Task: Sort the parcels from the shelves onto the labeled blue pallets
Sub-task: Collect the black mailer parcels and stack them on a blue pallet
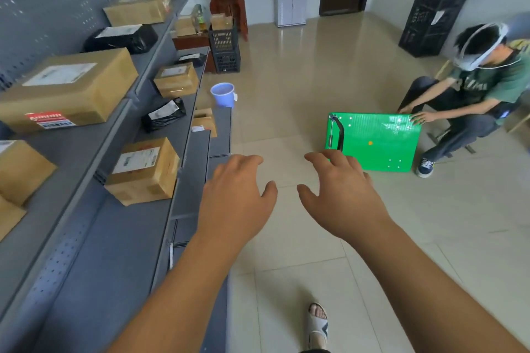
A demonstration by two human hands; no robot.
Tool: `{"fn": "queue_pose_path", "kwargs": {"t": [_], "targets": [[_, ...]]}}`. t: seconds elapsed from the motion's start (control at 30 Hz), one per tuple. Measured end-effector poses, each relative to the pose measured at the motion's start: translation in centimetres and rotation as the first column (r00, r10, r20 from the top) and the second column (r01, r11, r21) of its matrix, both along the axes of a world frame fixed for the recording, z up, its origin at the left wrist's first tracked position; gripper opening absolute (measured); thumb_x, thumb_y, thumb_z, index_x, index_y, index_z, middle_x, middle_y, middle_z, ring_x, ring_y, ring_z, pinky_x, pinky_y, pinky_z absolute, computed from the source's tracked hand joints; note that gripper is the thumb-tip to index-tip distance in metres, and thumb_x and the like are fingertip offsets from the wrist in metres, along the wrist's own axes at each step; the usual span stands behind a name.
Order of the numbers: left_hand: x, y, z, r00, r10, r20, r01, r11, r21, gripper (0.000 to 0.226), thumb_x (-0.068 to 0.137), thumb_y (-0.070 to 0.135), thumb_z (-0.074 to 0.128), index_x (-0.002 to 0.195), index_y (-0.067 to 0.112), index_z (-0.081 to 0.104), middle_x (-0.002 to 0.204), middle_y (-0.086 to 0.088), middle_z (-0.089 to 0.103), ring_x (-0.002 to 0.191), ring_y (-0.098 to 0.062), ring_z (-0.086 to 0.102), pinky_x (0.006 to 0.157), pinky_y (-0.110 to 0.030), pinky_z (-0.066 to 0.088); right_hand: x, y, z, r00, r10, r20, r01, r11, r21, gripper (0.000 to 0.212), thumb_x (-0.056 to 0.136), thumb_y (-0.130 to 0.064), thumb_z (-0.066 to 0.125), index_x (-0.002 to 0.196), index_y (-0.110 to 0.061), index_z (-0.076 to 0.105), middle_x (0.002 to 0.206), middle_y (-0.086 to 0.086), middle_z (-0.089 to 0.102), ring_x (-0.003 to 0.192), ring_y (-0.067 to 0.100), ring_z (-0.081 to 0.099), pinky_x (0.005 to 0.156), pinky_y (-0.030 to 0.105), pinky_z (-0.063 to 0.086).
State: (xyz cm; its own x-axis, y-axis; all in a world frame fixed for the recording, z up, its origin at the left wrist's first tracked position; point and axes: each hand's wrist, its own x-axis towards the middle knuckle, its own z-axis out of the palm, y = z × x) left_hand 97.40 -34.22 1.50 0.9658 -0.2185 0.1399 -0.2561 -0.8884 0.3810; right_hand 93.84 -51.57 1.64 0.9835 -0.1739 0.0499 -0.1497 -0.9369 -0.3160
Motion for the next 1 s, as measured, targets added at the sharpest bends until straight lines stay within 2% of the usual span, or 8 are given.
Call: {"fn": "queue_pose_path", "kwargs": {"t": [0.3, 0.63, 0.77, 1.0], "targets": [[16.3, -6.6, 0.7, 0.998, 0.060, -0.001, -0.060, 0.998, 0.010, 0.052, 0.097, 0.046, 0.056, 0.147, 0.031, 0.050, 0.150, 0.008, 0.048, 0.134, -0.021, 0.046, 0.109, -0.042, 0.040, 17.5, -6.3, 0.2, 0.999, 0.048, 0.005, -0.048, 0.998, 0.030, 0.060, 0.093, -0.048, 0.055, 0.148, -0.030, 0.041, 0.155, -0.003, 0.040, 0.139, 0.028, 0.039, 0.109, 0.047, 0.039], [31.5, -8.2, 0.7, 0.988, 0.156, -0.016, -0.155, 0.988, 0.017, 0.051, 0.098, 0.045, 0.057, 0.146, 0.029, 0.048, 0.149, 0.006, 0.048, 0.133, -0.022, 0.045, 0.103, -0.042, 0.043, 34.3, -8.3, 0.7, 0.991, 0.132, 0.011, -0.132, 0.990, 0.050, 0.058, 0.094, -0.046, 0.054, 0.149, -0.032, 0.041, 0.154, -0.002, 0.042, 0.136, 0.027, 0.041, 0.110, 0.045, 0.039], [38.6, -8.2, 0.1, 0.990, 0.140, -0.011, -0.140, 0.990, 0.001, 0.052, 0.098, 0.044, 0.057, 0.147, 0.029, 0.049, 0.151, 0.007, 0.046, 0.138, -0.021, 0.041, 0.107, -0.041, 0.039, 41.0, -8.5, 0.4, 0.993, 0.117, 0.001, -0.117, 0.992, 0.055, 0.058, 0.095, -0.046, 0.054, 0.150, -0.032, 0.040, 0.155, -0.003, 0.040, 0.139, 0.026, 0.038, 0.111, 0.045, 0.037], [52.6, -7.4, 0.0, 0.997, 0.075, 0.013, -0.075, 0.997, -0.037, 0.050, 0.097, 0.044, 0.058, 0.145, 0.029, 0.051, 0.144, 0.003, 0.052, 0.131, -0.025, 0.048, 0.105, -0.042, 0.042, 53.2, -7.5, 1.1, 0.999, 0.047, -0.007, -0.047, 0.998, 0.029, 0.058, 0.096, -0.045, 0.053, 0.150, -0.032, 0.038, 0.156, -0.004, 0.039, 0.139, 0.026, 0.038, 0.110, 0.047, 0.037]]}}
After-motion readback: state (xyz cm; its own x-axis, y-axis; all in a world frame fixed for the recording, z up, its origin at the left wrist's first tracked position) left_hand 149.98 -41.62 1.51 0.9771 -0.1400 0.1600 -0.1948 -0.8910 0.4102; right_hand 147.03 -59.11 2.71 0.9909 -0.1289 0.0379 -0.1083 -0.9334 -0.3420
